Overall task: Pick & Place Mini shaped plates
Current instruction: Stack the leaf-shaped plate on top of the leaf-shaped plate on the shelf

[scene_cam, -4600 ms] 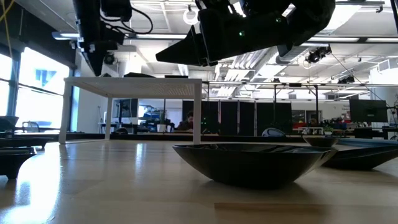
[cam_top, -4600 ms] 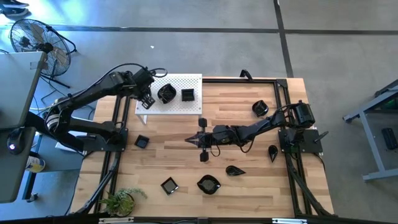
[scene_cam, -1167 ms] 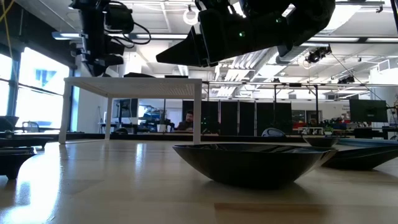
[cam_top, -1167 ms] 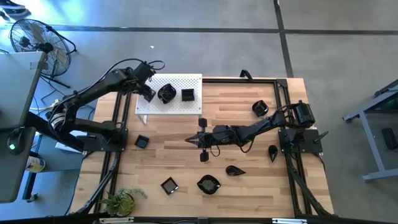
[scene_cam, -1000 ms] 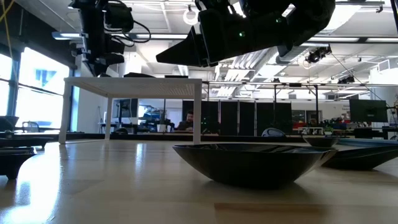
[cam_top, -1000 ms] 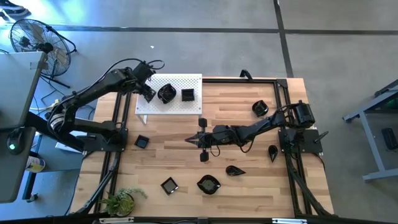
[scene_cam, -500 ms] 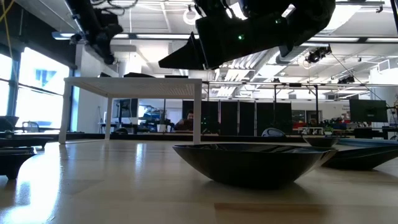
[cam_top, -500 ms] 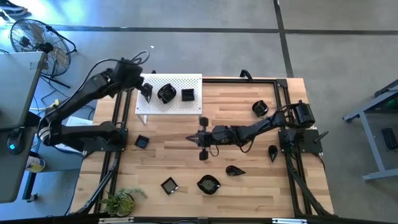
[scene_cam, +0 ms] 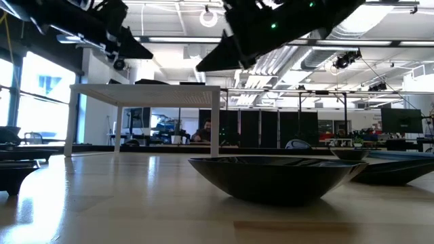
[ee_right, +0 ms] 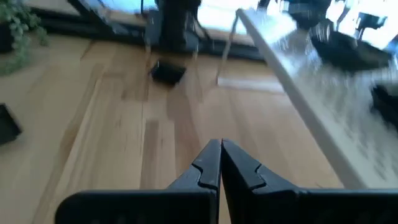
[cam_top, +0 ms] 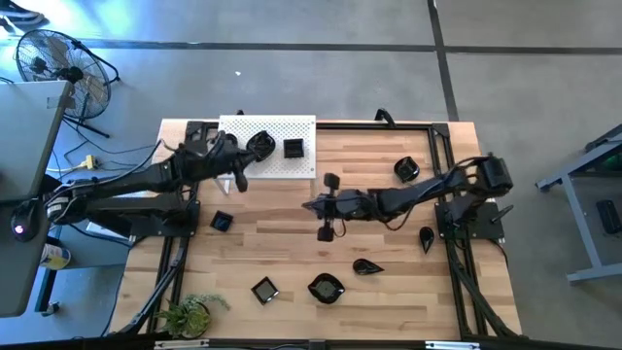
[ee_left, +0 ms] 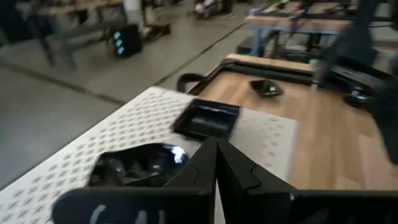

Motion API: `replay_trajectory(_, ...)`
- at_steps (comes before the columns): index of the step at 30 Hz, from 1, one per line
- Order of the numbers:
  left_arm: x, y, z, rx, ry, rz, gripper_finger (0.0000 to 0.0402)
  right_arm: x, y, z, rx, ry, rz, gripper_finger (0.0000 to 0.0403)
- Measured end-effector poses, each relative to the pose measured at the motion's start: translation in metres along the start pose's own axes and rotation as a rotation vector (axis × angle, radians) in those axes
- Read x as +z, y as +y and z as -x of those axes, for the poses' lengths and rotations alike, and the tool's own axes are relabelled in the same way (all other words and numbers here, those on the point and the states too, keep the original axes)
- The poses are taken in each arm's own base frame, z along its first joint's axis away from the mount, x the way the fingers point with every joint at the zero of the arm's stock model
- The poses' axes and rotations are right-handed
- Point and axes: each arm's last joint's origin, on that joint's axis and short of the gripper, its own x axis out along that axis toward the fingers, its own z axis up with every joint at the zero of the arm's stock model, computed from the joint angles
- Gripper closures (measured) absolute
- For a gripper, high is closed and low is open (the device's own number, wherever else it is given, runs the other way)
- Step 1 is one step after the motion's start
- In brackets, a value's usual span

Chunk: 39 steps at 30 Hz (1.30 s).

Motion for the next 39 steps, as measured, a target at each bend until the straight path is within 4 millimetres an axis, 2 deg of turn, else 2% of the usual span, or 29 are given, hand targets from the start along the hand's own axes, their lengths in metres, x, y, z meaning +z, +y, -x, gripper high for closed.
replay_trajectory(8, -0.005, -0.017, 0.003, -0.153, -0.013, -0.081, 0.0402, 0.001, -0.004, 0.052, 0.025, 0.303, -0.132, 0.0401)
replay_trajectory(13, -0.005, -0.024, 0.005, -0.202, -0.021, -0.107, 0.0402, -0.002, 0.002, 0.091, 0.018, 0.467, -0.262, 0.0390)
replay_trajectory(19, -0.005, -0.032, 0.007, -0.251, -0.024, -0.116, 0.0401, -0.011, 0.011, 0.126, -0.021, 0.662, -0.427, 0.0335)
replay_trajectory(25, -0.006, -0.037, 0.006, -0.273, -0.018, -0.122, 0.0401, -0.026, 0.007, 0.143, -0.201, 0.849, -0.585, 0.0267)
replay_trajectory(28, -0.006, -0.037, 0.006, -0.269, -0.016, -0.122, 0.0401, -0.031, -0.005, 0.146, -0.358, 0.888, -0.667, 0.0247)
replay_trajectory(32, -0.006, -0.037, 0.006, -0.268, -0.018, -0.127, 0.0401, -0.035, -0.031, 0.144, -0.509, 0.899, -0.656, 0.0246)
replay_trajectory(35, -0.006, -0.037, 0.006, -0.278, -0.019, -0.139, 0.0401, -0.038, -0.062, 0.137, -0.568, 0.915, -0.662, 0.0258)
replay_trajectory(39, -0.006, -0.038, 0.006, -0.316, -0.025, -0.154, 0.0401, -0.047, -0.113, 0.136, -0.645, 0.976, -0.677, 0.0271)
